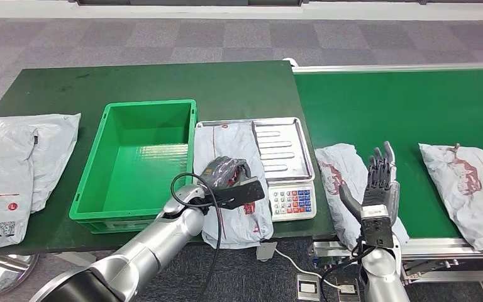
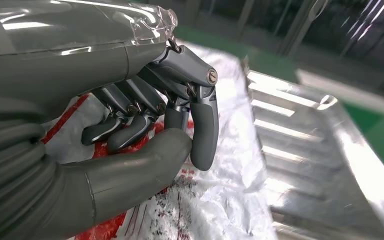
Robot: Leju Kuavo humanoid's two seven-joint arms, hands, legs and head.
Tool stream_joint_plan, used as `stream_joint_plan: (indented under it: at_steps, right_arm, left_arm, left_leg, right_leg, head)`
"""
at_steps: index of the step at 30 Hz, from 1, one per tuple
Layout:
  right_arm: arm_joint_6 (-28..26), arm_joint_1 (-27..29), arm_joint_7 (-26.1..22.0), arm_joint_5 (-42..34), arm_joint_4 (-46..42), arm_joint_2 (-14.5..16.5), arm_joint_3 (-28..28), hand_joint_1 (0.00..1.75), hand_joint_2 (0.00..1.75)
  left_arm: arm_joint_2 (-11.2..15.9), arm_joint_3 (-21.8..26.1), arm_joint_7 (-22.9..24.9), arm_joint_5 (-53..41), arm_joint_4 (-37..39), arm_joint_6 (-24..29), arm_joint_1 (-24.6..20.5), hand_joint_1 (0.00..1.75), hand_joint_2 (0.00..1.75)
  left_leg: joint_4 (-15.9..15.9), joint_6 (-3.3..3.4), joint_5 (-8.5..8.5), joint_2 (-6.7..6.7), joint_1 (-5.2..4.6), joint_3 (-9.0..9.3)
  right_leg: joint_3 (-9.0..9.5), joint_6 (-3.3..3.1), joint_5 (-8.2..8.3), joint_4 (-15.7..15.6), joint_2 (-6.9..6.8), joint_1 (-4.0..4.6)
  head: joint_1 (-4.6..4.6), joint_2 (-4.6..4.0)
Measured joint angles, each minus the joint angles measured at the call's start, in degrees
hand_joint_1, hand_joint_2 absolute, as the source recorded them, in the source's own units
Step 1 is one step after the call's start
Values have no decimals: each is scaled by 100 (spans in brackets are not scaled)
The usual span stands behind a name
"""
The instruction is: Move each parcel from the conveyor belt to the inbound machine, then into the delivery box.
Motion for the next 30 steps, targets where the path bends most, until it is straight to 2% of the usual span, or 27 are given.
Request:
stream_joint_plan:
  at_steps: [3,6,8,11,15,19,22,26,30]
  right_arm:
    - [16,-2,0,-52,0,11,0,0,175]
    - [-6,-12,0,-93,2,28,0,0,175]
    - [-30,-17,0,-130,2,32,0,0,175]
    - [-40,-19,0,-152,2,32,0,0,175]
    - [-59,-42,1,-190,2,32,0,0,175]
    - [-107,-42,0,-254,2,31,0,0,175]
    - [-177,-29,1,-379,2,21,0,0,175]
    - [-248,-6,0,-530,2,-30,0,0,175]
    - [-261,19,0,-574,2,-69,0,0,175]
  left_arm:
    - [9,234,-948,226,-307,610,162,175,175]
    - [15,589,-2032,695,-1027,1213,455,175,175]
    - [28,751,-2446,997,-1558,1462,639,175,175]
    - [38,788,-2525,1099,-1761,1542,704,175,175]
    - [157,869,-2601,1303,-3035,1723,1075,175,175]
    - [222,904,-2609,1456,-3685,1865,1285,175,175]
    - [281,950,-2616,1417,-4464,1942,1488,175,175]
    - [317,1228,-2615,1156,-5469,1946,1623,175,175]
    - [363,1529,-2611,1043,-5915,1946,1622,175,175]
  left_leg:
    - [0,0,0,0,0,-1]
    - [0,0,-1,0,0,-2]
    - [0,0,-2,0,0,-3]
    - [-1,1,-2,0,0,-3]
    - [-1,2,-3,-3,0,-4]
    - [-1,2,-3,-1,0,-4]
    - [-1,2,-3,-2,0,-4]
    - [-1,0,-6,-2,0,-5]
    - [-2,0,-6,-1,1,-3]
  right_leg:
    - [-1,0,0,0,0,0]
    - [-2,0,-2,0,0,0]
    - [-2,0,-5,0,0,0]
    - [-2,1,-6,0,0,0]
    - [-1,1,-7,0,-5,0]
    - [-2,1,-7,0,-3,0]
    - [-3,1,-7,0,-3,0]
    - [-4,3,-10,0,-3,0]
    - [-6,3,-13,0,-4,0]
  head:
    - [1,0]
    - [1,0]
    - [2,0]
    - [2,0]
    - [1,0]
    - [0,0]
    - [1,0]
    - [1,0]
    - [0,0]
